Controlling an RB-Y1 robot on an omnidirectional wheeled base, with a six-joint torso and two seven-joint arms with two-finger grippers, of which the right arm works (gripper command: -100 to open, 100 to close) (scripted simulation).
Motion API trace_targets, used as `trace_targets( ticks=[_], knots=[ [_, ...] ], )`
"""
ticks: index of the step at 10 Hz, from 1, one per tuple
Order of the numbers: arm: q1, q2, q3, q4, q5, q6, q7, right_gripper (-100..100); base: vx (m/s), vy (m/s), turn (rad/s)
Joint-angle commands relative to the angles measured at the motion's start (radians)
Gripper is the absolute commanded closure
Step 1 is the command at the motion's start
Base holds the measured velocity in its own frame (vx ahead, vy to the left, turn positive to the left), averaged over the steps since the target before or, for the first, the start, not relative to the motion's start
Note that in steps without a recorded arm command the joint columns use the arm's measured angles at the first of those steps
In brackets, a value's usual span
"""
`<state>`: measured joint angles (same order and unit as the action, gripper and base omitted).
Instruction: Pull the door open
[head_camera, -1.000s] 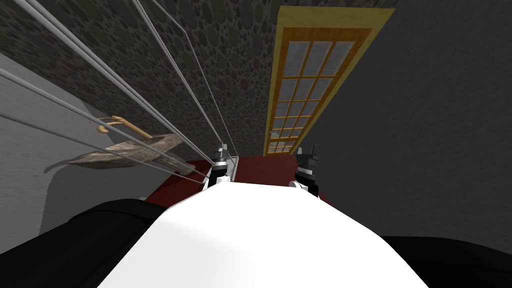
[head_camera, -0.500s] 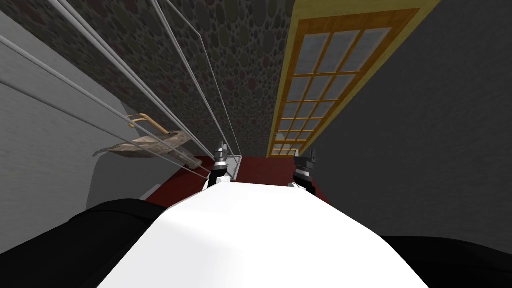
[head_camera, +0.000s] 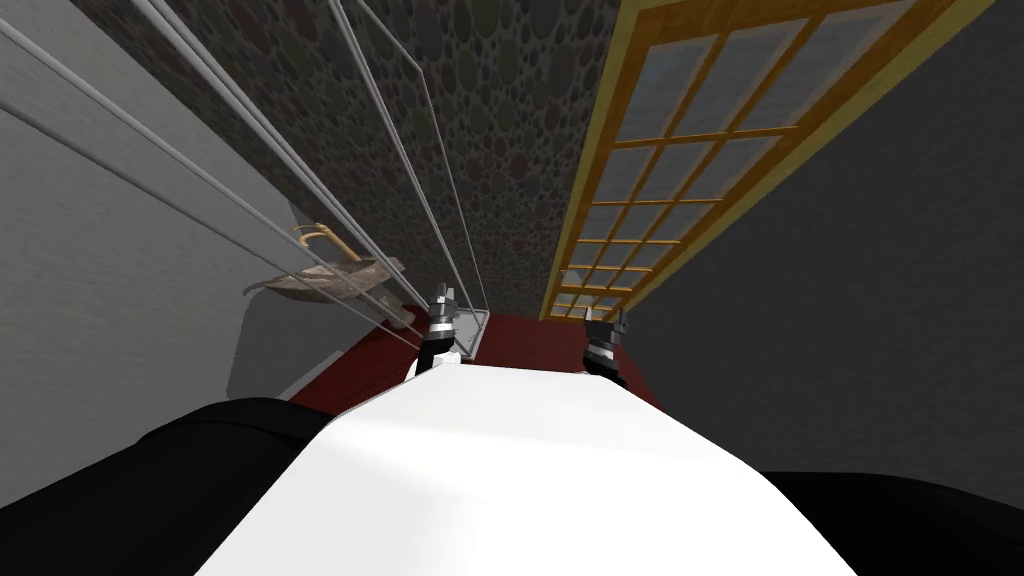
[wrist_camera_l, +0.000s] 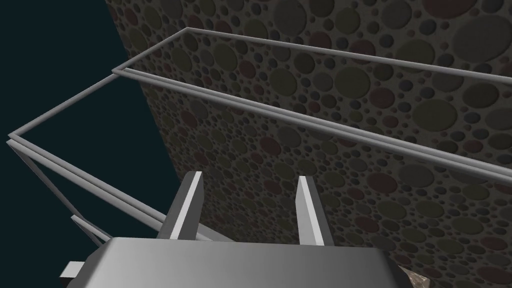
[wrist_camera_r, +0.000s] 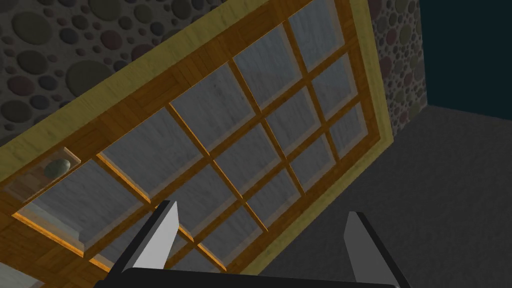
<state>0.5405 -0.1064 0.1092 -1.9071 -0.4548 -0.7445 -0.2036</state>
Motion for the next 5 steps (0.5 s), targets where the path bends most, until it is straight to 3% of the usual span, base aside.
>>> trace_targets(
  ticks=[1, 5],
  knots=[
    [-0.009, -0.016, 0.01, 0.043, -0.044, -0.024, -0.049, -100, 0.082, -0.02, 0.209],
    [-0.005, -0.053, 0.053, 0.139, -0.146, -0.091, -0.163, -100, 0.084, -0.027, 0.202]
  ],
)
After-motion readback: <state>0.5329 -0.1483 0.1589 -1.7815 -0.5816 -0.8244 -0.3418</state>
